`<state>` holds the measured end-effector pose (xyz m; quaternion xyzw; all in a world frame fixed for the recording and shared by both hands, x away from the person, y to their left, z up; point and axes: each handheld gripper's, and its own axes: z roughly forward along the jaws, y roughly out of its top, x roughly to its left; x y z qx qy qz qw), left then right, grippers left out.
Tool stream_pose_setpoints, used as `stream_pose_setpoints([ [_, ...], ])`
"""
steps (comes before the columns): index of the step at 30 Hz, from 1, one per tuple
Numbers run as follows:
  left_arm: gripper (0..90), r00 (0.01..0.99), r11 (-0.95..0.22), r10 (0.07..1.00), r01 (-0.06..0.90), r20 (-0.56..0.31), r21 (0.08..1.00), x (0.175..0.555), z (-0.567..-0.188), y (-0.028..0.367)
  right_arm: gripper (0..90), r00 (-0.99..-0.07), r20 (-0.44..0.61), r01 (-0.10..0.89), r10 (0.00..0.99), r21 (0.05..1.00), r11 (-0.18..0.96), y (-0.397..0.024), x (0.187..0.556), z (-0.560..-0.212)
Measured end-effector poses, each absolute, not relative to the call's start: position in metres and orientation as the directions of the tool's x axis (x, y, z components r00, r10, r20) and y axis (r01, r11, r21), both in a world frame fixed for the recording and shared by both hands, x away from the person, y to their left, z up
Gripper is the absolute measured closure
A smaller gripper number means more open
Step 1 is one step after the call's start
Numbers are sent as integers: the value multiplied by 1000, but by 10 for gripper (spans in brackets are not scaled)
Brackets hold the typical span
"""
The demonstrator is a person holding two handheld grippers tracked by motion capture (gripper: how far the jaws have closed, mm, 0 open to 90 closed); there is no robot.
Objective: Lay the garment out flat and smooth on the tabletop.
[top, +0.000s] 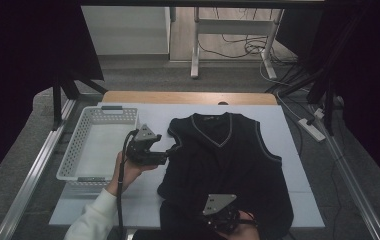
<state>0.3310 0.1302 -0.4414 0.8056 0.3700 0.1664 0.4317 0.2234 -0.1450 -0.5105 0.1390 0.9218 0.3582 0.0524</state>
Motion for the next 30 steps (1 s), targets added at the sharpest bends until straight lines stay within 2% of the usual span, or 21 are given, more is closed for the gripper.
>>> stream_pose_setpoints([
  [6,292,670,-353,741,452,-50,819,331,-441,132,858,-964,-2,190,264,689,699,-134,222,-509],
  [7,292,669,-353,742,452,-50,819,331,-441,132,826,-962,14,205,271,695,689,-137,224,-509],
  [9,291,666,-349,744,455,-53,819,331,-442,133,627,-950,48,249,309,716,653,-148,229,-505],
  [10,291,666,-350,744,455,-52,819,331,-442,133,559,-938,49,269,343,727,631,-155,231,-500],
  [13,290,665,-348,745,453,-51,821,331,-441,134,470,-902,43,309,429,760,572,-186,238,-487],
  [18,290,662,-349,748,454,-48,820,330,-441,134,420,-844,41,367,535,771,520,-231,244,-481],
  [26,288,666,-356,745,457,-48,815,330,-443,133,375,-765,-28,446,644,698,560,-266,264,-497],
  [30,287,666,-359,744,457,-45,814,329,-444,132,367,-682,-44,527,730,662,532,-291,275,-504],
])
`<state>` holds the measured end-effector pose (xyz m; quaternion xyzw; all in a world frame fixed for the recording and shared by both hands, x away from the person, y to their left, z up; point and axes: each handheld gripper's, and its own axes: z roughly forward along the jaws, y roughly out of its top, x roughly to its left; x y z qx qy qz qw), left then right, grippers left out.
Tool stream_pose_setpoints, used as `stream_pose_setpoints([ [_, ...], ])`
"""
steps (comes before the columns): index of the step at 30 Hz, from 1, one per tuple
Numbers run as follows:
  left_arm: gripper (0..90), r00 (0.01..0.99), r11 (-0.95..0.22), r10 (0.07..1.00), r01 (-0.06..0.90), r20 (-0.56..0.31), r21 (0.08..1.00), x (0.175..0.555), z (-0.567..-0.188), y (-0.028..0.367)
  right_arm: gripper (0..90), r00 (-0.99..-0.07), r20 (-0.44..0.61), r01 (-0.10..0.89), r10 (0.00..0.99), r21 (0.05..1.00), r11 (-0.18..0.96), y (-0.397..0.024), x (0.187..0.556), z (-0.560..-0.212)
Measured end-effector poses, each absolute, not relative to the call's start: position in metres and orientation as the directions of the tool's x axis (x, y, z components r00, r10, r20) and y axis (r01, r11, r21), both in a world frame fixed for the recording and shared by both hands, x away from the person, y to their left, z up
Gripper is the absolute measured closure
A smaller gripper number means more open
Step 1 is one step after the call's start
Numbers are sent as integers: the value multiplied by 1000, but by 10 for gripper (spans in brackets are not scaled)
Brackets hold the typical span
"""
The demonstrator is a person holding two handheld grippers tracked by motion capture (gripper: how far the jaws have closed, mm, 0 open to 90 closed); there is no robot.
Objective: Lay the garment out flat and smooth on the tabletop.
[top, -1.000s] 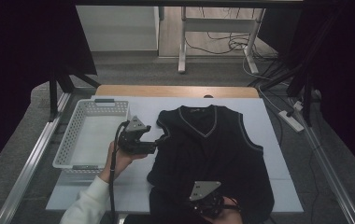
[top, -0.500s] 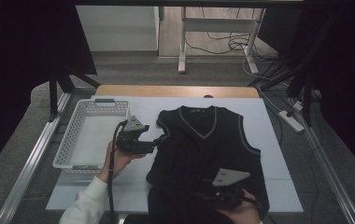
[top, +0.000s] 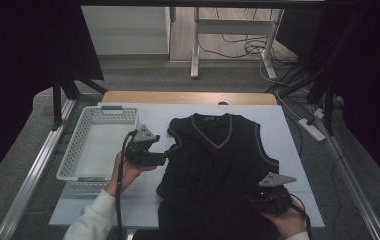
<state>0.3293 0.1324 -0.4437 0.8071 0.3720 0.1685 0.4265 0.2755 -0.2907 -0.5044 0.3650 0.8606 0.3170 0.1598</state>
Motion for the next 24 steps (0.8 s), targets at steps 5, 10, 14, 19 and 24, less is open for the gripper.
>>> stream_pose_setpoints([
  [5,285,665,-358,745,457,-46,814,329,-444,132,366,-578,-43,600,815,654,460,-326,279,-507],
  [10,284,667,-363,744,457,-43,812,329,-444,131,367,-517,-47,635,855,648,420,-347,278,-509],
  [14,284,669,-364,742,456,-43,813,329,-444,130,367,-513,-35,642,858,648,410,-350,280,-510],
  [19,284,669,-364,742,457,-43,811,330,-445,130,367,-502,-25,653,865,645,398,-350,283,-511],
  [24,284,669,-364,742,456,-43,812,330,-444,130,366,-479,-26,661,878,647,380,-357,288,-510],
])
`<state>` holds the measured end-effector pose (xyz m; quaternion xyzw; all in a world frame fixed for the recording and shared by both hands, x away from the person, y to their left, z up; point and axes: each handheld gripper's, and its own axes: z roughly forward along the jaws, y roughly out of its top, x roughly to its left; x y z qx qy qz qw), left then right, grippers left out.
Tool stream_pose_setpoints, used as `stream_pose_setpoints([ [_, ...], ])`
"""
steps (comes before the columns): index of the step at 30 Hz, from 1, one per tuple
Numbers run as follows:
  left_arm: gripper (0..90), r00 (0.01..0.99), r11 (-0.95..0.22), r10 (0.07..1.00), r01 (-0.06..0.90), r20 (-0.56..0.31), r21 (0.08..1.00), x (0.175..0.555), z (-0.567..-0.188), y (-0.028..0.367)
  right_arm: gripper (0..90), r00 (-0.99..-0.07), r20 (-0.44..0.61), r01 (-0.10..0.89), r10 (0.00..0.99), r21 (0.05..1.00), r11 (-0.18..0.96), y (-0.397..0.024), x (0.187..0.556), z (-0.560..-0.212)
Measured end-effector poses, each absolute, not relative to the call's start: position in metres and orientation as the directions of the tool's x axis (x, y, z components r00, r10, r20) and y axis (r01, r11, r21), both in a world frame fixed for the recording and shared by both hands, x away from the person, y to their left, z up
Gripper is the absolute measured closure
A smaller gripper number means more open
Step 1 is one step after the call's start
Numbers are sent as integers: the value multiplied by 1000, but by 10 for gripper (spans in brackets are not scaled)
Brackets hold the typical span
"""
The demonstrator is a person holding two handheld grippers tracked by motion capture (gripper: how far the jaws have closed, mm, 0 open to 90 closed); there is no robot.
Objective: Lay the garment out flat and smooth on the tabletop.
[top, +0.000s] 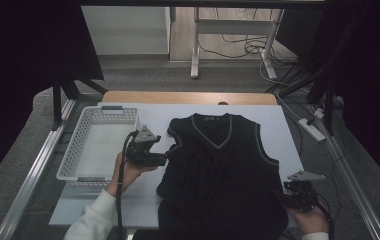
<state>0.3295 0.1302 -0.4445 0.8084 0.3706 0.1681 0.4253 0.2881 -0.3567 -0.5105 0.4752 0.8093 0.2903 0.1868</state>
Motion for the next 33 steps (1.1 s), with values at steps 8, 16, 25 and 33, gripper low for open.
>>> stream_pose_setpoints([
  [8,284,670,-365,741,456,-43,812,329,-445,128,367,-479,-44,663,877,637,394,-350,304,-509],
  [16,283,669,-366,742,459,-44,810,330,-446,129,506,-488,-17,670,873,634,387,-351,306,-508],
  [25,281,668,-364,743,454,-40,813,329,-444,129,842,-562,-60,629,825,616,474,-346,297,-505],
  [33,281,664,-357,747,453,-41,817,328,-442,132,851,-512,-97,652,853,602,460,-369,274,-500],
])
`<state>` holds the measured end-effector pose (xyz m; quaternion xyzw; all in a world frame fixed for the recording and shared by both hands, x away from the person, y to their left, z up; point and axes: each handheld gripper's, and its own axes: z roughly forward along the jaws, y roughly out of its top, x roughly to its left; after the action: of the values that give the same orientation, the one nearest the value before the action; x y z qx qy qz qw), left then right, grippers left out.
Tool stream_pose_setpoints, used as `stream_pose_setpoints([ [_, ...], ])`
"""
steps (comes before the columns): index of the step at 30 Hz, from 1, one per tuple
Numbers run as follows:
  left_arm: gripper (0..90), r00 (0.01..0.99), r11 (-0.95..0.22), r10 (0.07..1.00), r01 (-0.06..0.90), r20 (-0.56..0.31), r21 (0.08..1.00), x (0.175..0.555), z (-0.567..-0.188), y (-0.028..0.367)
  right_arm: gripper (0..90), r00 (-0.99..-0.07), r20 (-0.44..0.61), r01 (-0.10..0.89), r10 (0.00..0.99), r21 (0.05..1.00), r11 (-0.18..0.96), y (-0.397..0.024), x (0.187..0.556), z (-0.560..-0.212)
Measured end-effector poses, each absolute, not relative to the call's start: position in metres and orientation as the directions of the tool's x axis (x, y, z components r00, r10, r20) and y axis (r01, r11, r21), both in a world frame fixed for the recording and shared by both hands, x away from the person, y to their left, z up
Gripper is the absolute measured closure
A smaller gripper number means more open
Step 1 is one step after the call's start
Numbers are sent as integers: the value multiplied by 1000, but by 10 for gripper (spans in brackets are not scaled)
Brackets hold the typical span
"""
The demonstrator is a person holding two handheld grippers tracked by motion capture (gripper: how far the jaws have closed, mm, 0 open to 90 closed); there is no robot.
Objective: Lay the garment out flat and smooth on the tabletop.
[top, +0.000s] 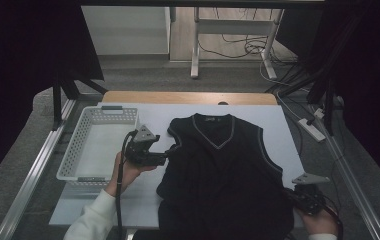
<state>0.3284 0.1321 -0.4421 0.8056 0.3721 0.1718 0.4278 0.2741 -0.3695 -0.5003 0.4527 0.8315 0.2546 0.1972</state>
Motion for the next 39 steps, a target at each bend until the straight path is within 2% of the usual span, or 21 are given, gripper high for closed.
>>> stream_pose_setpoints([
  [5,281,666,-359,745,450,-40,818,329,-442,132,835,-497,-71,654,865,624,427,-379,268,-500],
  [6,280,666,-359,745,451,-40,817,329,-442,131,799,-498,-68,645,865,637,422,-377,267,-499],
  [7,280,666,-360,745,451,-39,817,329,-442,131,709,-494,-73,629,866,658,414,-374,267,-495],
  [8,280,666,-361,745,451,-39,816,329,-442,131,665,-493,-75,622,867,666,411,-371,266,-492],
  [10,279,666,-361,745,451,-38,816,329,-442,130,643,-525,-57,586,849,700,409,-362,263,-485],
  [13,278,665,-359,746,452,-39,816,329,-442,130,539,-585,-45,529,810,735,423,-340,259,-477],
  [17,277,664,-360,746,453,-40,815,329,-442,130,480,-670,-10,479,742,758,443,-308,255,-473],
  [21,276,665,-363,745,455,-40,813,329,-443,130,456,-757,26,431,652,770,470,-270,252,-473],
  [27,273,667,-364,744,453,-38,814,328,-442,129,437,-841,37,370,540,768,523,-216,252,-475],
  [39,271,667,-365,744,454,-38,813,328,-443,128,432,-919,11,280,394,723,632,-146,244,-489],
])
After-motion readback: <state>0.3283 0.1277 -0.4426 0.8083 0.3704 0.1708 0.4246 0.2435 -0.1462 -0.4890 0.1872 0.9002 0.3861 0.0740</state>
